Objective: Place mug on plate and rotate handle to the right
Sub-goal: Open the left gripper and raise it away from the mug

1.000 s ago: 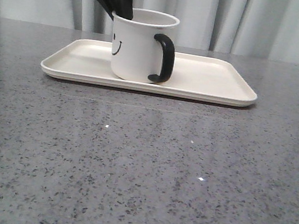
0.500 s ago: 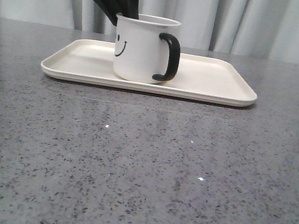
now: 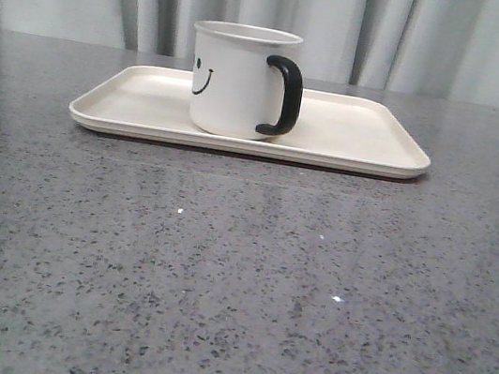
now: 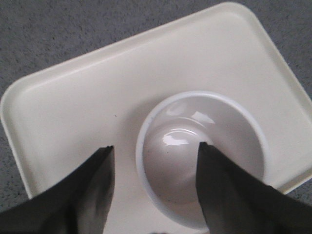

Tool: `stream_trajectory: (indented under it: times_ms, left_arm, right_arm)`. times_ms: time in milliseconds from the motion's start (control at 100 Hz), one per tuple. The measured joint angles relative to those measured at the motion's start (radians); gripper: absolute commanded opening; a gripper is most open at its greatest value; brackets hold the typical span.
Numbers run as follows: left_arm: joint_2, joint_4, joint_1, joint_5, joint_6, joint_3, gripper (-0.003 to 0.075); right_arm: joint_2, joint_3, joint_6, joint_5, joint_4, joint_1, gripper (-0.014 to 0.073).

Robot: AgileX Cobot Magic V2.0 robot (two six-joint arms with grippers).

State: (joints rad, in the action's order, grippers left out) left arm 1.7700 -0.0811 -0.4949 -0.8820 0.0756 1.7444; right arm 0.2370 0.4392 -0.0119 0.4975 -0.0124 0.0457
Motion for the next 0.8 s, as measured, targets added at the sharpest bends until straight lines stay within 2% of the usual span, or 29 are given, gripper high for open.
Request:
stream_trajectory:
  times_ms: [300,510,800]
  left_arm:
    - [-0.192,0.013,0.000,-0.008,-0.001,-0.075,0.0377]
    - [-0.365,0.013,0.000,0.032,-0.001,-0.271,0.0360]
    - [-0.622,0.011,0.000,0.107,-0.001,-0.531,0.0335]
  right_arm:
    - [0.077,0.081,0.000,0.112,0.000,0.042,0.0307]
    - [0.153,0.161,0.001,0.163,-0.016,0.084,0.0309]
    - [0.353,0.302,0.019,0.202,-0.057,0.145,0.0325]
